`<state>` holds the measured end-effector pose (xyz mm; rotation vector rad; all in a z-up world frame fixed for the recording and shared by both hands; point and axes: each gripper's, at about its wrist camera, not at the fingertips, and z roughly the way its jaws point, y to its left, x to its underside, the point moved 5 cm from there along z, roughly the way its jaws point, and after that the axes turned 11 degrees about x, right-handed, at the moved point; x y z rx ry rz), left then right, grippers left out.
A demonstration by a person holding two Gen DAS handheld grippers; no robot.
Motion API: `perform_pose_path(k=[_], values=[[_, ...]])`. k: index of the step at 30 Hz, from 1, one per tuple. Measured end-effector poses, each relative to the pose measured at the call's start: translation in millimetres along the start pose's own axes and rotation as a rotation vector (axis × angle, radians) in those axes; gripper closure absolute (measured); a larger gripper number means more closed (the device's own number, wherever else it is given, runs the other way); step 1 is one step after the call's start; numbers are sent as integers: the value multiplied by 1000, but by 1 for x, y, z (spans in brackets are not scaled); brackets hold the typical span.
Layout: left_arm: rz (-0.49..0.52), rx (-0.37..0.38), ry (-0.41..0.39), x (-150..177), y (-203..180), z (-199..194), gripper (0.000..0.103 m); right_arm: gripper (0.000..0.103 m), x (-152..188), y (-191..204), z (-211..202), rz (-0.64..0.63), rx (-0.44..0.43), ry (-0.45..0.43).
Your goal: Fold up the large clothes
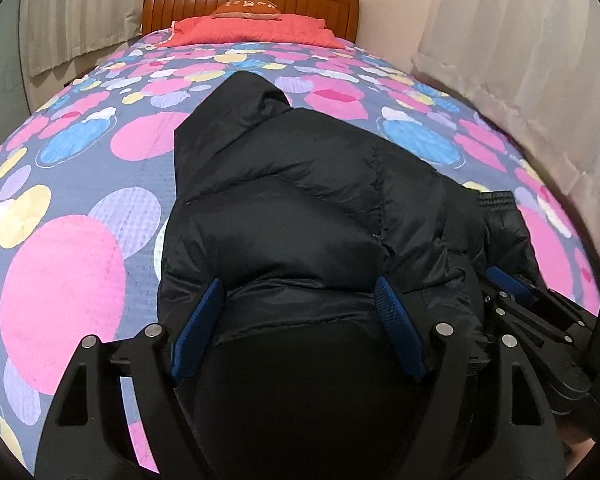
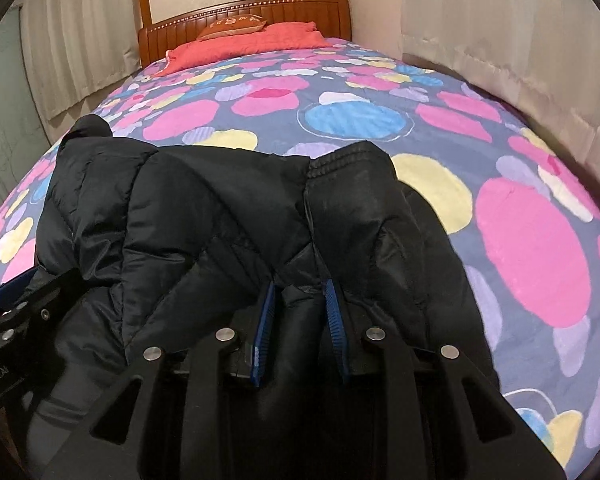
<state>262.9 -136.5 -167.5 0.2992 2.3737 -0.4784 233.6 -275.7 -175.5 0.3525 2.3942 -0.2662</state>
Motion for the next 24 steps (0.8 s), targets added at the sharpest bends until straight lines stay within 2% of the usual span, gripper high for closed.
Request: perform_pose_path(k=[24], values=[[32,-42,1,7,1,19,25,78,5,0,13,15,4,-17]])
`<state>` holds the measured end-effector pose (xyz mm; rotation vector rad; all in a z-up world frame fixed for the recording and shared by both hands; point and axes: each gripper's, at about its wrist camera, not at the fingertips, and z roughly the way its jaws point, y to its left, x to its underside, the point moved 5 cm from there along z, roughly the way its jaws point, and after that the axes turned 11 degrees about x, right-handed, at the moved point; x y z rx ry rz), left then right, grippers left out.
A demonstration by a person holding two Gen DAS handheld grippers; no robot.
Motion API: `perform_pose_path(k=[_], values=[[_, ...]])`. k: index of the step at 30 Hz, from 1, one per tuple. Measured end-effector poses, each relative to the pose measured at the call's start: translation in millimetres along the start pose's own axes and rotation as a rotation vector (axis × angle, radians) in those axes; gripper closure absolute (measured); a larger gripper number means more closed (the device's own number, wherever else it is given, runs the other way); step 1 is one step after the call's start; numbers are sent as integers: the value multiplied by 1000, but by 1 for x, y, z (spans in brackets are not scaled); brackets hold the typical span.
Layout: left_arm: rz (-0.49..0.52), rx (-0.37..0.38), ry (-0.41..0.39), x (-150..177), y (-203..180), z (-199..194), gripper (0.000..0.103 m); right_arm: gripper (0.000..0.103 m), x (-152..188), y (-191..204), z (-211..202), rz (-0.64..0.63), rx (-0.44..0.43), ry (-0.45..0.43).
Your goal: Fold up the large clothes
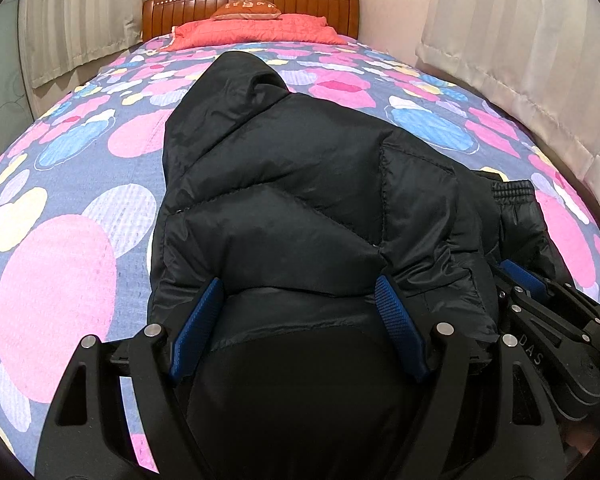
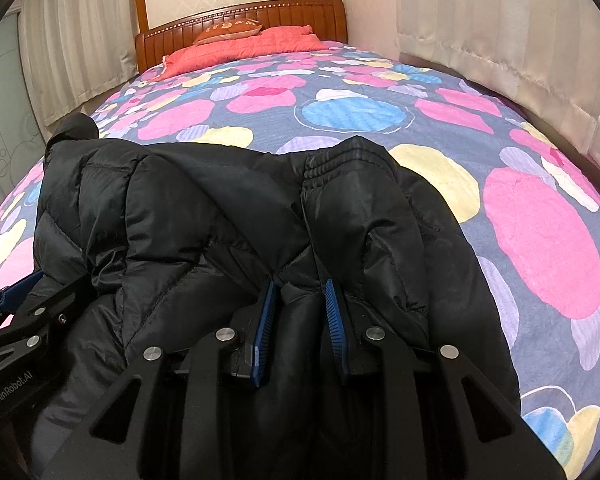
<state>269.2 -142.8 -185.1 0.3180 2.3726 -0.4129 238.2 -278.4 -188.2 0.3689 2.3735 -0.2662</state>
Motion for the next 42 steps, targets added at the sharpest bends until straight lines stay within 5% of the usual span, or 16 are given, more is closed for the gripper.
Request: perform_pose_path(k=[14,26,30,37,42], values=[[3,-5,-2,-1,0,0,25,78,-2,1,-6,-12,28,-16],[-46,19,16,-8,4,-25,25,67,-12,-6,-37,4,38,3],[-109,44,8,-5,11,-47,25,58,-11,-10,-61,23,24,-18],[-240,68,-27,13,39,-84,25,57,2,-22,-95,72,-25,-31],[-428,121,-43,34,79,-101,25,49,10,-41,-101,149,-64,-13]])
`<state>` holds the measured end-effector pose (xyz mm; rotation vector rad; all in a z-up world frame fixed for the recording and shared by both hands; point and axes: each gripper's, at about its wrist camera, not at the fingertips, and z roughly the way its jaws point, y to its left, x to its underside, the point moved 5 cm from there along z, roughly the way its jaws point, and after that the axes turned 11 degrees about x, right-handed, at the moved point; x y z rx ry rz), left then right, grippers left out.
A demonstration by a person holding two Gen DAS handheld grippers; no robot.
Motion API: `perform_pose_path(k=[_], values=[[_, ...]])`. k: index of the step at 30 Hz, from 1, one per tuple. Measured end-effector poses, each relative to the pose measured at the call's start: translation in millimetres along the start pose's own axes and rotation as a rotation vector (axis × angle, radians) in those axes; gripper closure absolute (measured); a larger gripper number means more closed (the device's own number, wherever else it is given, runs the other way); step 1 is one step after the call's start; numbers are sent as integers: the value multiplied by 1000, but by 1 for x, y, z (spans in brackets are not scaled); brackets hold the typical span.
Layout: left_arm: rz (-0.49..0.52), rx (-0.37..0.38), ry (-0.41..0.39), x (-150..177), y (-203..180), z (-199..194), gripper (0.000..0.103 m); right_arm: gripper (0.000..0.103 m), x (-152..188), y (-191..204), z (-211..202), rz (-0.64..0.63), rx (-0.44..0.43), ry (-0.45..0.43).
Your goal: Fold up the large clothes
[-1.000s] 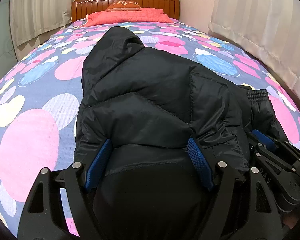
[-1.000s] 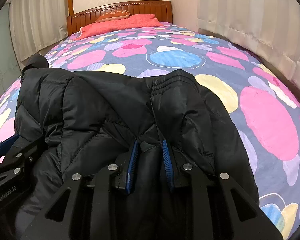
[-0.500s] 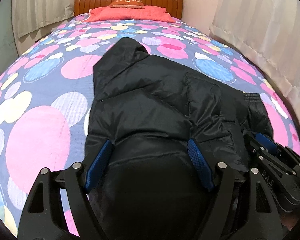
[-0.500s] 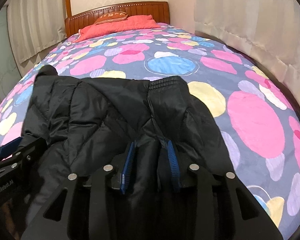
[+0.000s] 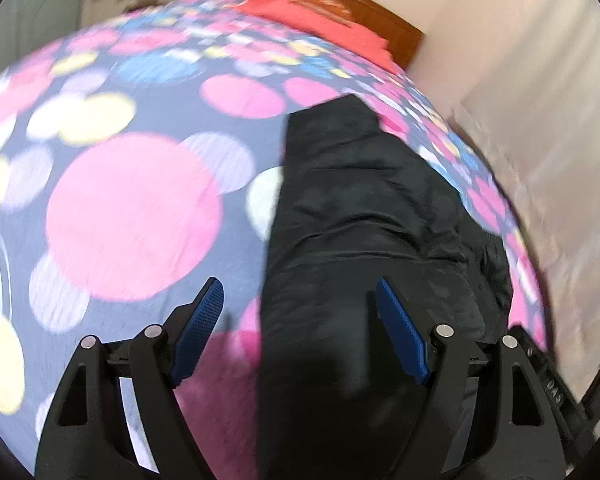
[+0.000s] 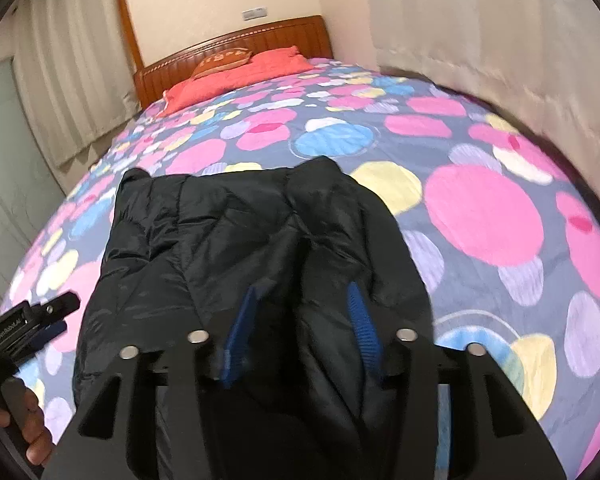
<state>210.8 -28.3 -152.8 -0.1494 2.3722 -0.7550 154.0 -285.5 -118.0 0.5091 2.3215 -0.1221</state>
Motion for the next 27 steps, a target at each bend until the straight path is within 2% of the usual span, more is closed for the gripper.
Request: perform_pose_path(k=[4,8,10,13,14,18,24,27], values=[[-161,67,0,3,30,-4,25,48,-3,-22,4,76,-27,17],[-345,185,27,12,54,5,25,47,-6,-44,18,182,-81,63],[-404,237,44,16,57,13,24,44,-7,-55,31,238,-112,92],[-423,295,64,19,55,26,22,41,-8,-69,53,326,-154,145],[-422,305,63,20,55,28,18,40,-8,-72,58,346,-166,157],[-412,344,56,15,48,36,15,34,-9,-82,84,417,-237,204],[-430,387,83,7,41,55,14,33,-9,-75,101,492,-382,249],[-461,408,97,4,40,62,14,28,-8,-73,106,522,-429,265]])
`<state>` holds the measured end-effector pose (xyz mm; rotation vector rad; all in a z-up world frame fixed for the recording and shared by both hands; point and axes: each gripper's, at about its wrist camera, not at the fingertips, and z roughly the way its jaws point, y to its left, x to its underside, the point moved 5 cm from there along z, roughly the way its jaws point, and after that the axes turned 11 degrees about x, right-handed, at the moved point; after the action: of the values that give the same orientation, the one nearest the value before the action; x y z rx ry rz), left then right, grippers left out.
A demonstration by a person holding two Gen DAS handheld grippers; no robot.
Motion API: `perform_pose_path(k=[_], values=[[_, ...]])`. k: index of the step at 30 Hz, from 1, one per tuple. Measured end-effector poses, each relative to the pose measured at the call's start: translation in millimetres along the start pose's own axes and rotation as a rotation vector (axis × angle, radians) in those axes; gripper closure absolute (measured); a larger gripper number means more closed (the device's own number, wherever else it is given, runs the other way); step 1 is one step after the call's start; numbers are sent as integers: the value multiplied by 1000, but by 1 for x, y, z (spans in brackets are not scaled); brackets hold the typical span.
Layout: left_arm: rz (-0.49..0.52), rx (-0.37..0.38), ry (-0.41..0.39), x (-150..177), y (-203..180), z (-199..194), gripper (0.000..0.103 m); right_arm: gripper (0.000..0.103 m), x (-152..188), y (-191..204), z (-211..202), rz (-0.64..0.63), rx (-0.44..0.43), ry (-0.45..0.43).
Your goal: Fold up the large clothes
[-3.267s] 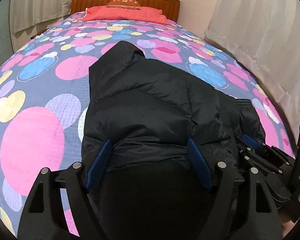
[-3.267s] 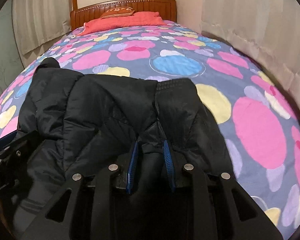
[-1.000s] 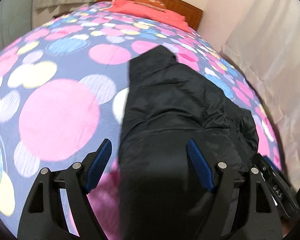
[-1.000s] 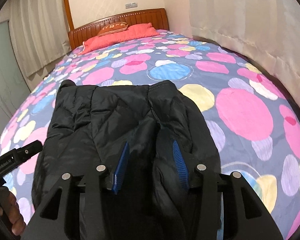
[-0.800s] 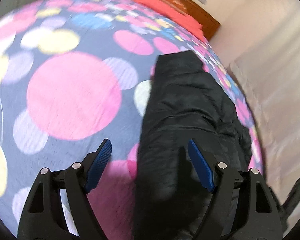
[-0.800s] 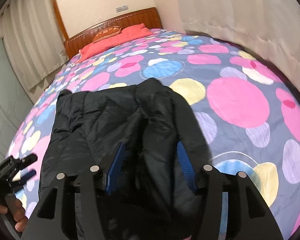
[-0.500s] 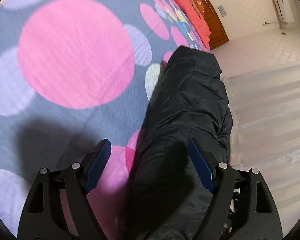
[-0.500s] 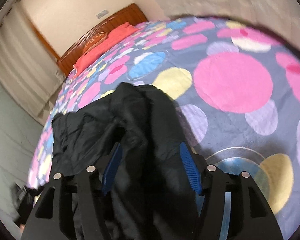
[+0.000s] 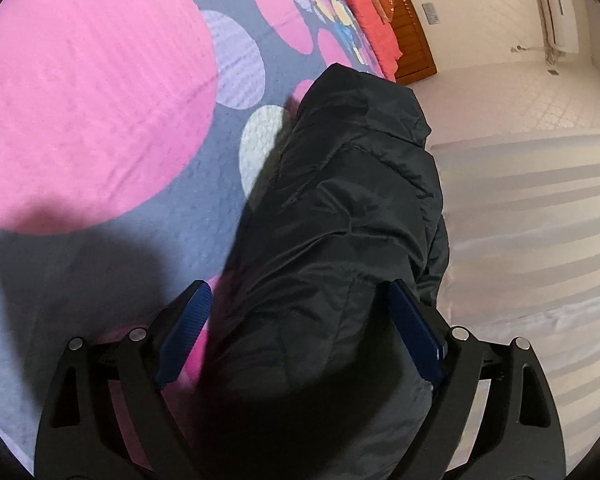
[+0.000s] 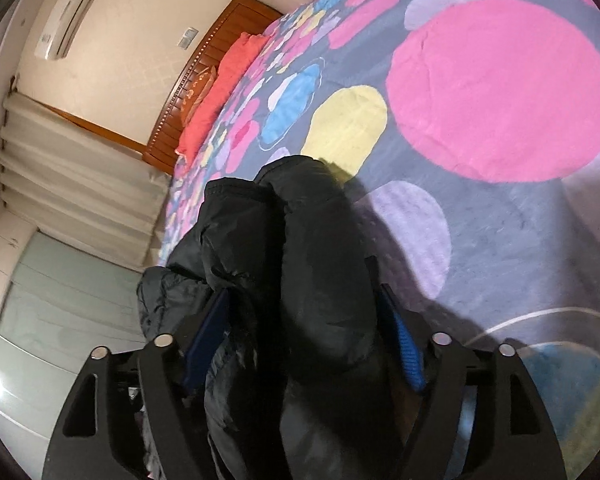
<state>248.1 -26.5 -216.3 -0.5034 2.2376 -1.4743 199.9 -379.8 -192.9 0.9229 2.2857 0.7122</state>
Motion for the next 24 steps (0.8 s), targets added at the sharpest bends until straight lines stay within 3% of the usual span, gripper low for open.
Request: perform_pose_path(k=[7,15,18,24], values=[[17,15,27,1,-5,11,13,25,2,4,-1,14,-59,38],[77,1,63,5,-14,23,11,23,14,20,17,-151,70,48],[91,1,72,6,-17,26,11,25,19,24,22,-205,114,48],[121,-15,77,8,-20,32,11,43,23,17,20,-211,122,52]])
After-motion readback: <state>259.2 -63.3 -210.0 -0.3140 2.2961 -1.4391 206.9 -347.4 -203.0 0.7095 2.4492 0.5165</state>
